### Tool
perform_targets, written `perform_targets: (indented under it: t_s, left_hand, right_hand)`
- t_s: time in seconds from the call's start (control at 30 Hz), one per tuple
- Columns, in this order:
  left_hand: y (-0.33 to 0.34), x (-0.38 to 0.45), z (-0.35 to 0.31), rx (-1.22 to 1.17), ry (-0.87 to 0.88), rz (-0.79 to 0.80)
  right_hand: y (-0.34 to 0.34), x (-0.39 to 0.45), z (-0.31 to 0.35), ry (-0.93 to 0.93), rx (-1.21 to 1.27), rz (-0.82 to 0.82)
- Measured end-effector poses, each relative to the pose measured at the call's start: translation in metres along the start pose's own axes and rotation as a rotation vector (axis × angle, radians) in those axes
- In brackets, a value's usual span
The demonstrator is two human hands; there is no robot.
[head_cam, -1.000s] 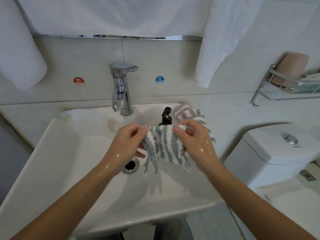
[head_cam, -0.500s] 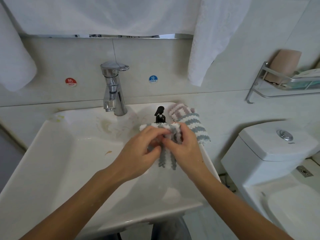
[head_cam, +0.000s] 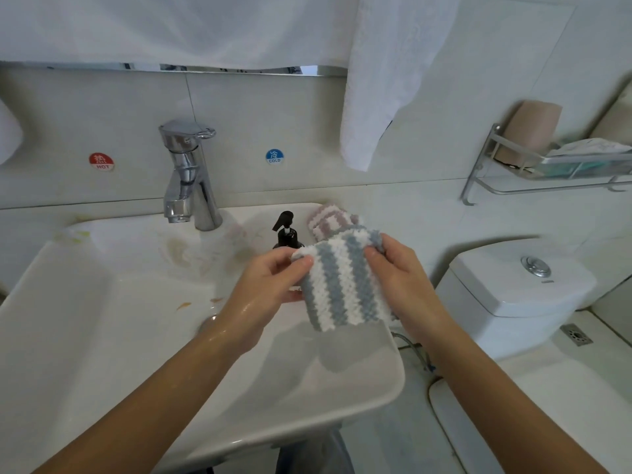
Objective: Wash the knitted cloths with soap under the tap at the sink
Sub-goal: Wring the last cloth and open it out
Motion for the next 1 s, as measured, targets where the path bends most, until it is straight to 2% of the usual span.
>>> perform_targets:
  t_s: [0.1, 0.17, 0.3, 0.43, 0.53, 0.63, 0.7, 0.77, 0.83, 0.87, 0.93, 1.0]
  left_hand:
    - [0.006, 0.009, 0.005, 0.012, -0.006, -0.142]
    - [0.015, 0.017, 0.010, 0.027, -0.027, -0.187]
    - [0.034, 0.030, 0.019, 0.016, -0.051, -0.217]
    - [0.040, 0.043, 0.027, 0.064, -0.079, -0.213]
    - [0.037, 0.052, 0.037, 0.260, -0.083, -0.217]
    - [0.038, 0.053, 0.034, 0.619, -0.019, -0.225]
    - [0.041, 0.047, 0.020, 0.849, 0.138, -0.278]
    - [0.047, 0.037, 0.003, 0.962, 0.346, -0.301]
    - [0.060, 0.028, -0.004, 1.023, 0.527, -0.202]
    - [0.068, 0.027, 0.000, 1.051, 0.555, -0.105]
    - [0.078, 0.030, 0.018, 1.122, 0.479, 0.102]
    - [0.077, 0.038, 0.043, 1.193, 0.310, 0.264]
  right_hand:
    - [-0.012, 0.007, -0.001, -0.072, -0.341, -0.053]
    - [-0.022, 0.014, -0.005, -0.110, -0.468, -0.119]
    - [-0.042, 0.028, -0.022, -0.057, -0.473, -0.222]
    - [-0.053, 0.039, -0.044, 0.065, -0.484, -0.232]
    - [-0.048, 0.043, -0.062, 0.117, -0.543, -0.195]
    - [-0.041, 0.042, -0.076, 0.148, -0.605, -0.187]
    - [-0.044, 0.039, -0.076, 0.136, -0.646, -0.239]
    - [-0.051, 0.034, -0.067, 0.044, -0.676, -0.326]
    - [-0.052, 0.028, -0.050, -0.143, -0.685, -0.367]
    - [-0.049, 0.026, -0.044, -0.235, -0.698, -0.330]
    - [-0.036, 0.026, -0.047, -0.311, -0.734, -0.137]
    - [-0.021, 0.027, -0.068, -0.211, -0.703, 0.123]
Point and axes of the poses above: each hand's wrist, its own x-axis towards the middle knuckle, its own y-axis out of the palm, z = x × y, the point moved 8 cm from there along x, towards the middle knuckle, and after that the axes turned 2 degrees about z, right-handed, at the moved point
